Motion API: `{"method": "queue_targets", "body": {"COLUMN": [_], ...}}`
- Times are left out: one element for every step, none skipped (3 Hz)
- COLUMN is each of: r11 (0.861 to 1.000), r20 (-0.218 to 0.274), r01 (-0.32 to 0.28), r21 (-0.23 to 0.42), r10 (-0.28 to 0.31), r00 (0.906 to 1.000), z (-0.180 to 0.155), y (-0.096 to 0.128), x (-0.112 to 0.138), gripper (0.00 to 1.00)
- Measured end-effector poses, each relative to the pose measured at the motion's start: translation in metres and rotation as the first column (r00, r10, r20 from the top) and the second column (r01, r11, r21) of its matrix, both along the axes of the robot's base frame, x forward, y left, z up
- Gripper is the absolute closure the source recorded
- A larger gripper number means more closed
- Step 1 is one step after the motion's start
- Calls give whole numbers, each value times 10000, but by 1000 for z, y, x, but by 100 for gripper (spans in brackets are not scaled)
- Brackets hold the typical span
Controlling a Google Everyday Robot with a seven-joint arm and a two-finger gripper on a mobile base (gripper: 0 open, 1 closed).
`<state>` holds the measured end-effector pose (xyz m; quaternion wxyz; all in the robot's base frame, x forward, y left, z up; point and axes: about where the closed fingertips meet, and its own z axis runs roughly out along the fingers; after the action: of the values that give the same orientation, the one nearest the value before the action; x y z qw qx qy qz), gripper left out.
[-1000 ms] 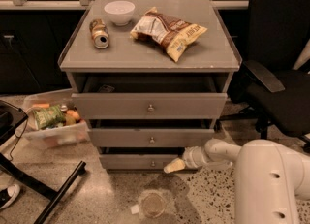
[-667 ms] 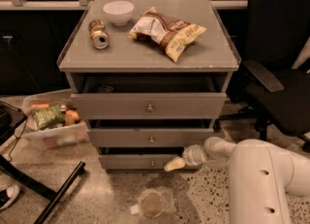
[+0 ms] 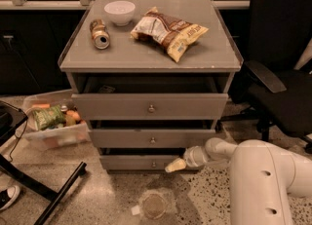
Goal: Open bottom drawer
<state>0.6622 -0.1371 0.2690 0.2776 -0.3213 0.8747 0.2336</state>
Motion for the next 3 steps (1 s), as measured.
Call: {"method": "queue_targets", "body": {"r11": [10000,9981,9927], "r20": [252,435,645], "r01": [14,-610,-1205], "r21": [50,63,8], "r10": [-15,607,1202], "r00": [9997,9972,9906], "z": [1,-16,-30], "y": [2,13,23], "x": [-6,-7,1], "gripper": [0,0,0]}}
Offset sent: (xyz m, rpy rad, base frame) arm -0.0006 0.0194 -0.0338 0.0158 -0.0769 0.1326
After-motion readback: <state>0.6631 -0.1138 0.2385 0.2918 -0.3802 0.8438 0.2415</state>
